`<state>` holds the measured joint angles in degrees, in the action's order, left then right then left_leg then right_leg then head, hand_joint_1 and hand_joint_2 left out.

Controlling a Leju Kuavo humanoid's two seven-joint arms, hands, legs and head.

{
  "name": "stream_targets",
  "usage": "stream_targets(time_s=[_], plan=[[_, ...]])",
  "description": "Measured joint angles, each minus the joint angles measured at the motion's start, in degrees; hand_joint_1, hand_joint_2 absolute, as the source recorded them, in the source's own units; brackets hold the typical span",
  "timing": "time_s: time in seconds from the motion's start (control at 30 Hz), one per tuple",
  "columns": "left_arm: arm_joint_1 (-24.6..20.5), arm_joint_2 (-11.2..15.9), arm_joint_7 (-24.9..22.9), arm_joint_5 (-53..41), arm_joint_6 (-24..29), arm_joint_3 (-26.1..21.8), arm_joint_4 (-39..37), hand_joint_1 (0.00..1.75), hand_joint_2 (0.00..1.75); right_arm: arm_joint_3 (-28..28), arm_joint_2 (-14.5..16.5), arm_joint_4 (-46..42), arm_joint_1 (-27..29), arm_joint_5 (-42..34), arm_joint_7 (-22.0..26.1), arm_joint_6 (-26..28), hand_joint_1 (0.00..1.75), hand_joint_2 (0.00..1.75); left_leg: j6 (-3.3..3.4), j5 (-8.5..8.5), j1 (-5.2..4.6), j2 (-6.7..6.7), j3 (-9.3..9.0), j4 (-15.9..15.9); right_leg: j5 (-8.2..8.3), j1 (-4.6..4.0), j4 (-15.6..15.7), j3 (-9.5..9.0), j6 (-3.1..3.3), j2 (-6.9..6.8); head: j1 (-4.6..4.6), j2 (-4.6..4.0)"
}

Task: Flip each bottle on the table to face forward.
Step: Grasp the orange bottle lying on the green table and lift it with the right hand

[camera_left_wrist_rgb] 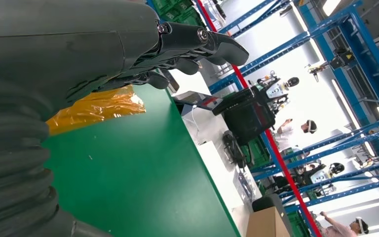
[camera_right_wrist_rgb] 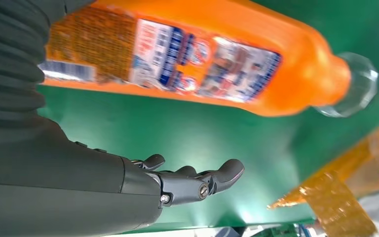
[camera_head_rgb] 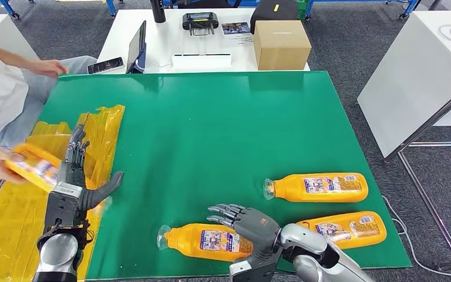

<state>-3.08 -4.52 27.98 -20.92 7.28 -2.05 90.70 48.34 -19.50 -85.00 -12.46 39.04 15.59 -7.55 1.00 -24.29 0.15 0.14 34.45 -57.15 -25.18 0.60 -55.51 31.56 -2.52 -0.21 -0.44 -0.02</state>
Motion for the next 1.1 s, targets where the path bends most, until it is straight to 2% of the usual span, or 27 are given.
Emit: stream_targets(time_s=[0.27,0.6,0.8,1.1], plan=[[0.0,-0.1,0.0,0.0,0.0,0.0,-0.1,0.0,1.75,0.9,-1.4,0.0,-0.1,0.5,-0.5,0.3,0.0,1.75,0.0,0.0,0.0,0.0,0.0,0.0,0.0,0.0,0.0,0.0,0.0,0.0,0.0,0.0],[0.7,-0.3,-0.9,0.1,-0.3,0.0,0.0,0.0,1.75,1.0,-1.8,-0.3,-0.3,8.3,-7.2,3.7,0.0,1.75,0.0,0.0,0.0,0.0,0.0,0.0,0.0,0.0,0.0,-0.02,0.0,0.0,-0.01,0.0],[1.5,-0.8,-1.5,0.6,-0.6,0.0,0.4,0.0,1.75,0.4,-0.9,-0.3,-0.3,12.4,-11.5,5.3,0.0,1.75,0.0,0.0,0.0,0.0,0.0,0.0,0.0,0.0,0.0,-0.01,0.0,0.0,0.0,0.0],[2.2,-1.3,-2.2,1.1,-1.3,0.0,0.7,0.0,1.75,-1.3,2.0,1.2,-0.3,18.2,-16.8,7.3,0.0,1.75,0.0,0.0,0.0,0.0,0.0,0.0,0.0,0.0,0.0,-0.01,0.0,0.0,0.0,0.0]])
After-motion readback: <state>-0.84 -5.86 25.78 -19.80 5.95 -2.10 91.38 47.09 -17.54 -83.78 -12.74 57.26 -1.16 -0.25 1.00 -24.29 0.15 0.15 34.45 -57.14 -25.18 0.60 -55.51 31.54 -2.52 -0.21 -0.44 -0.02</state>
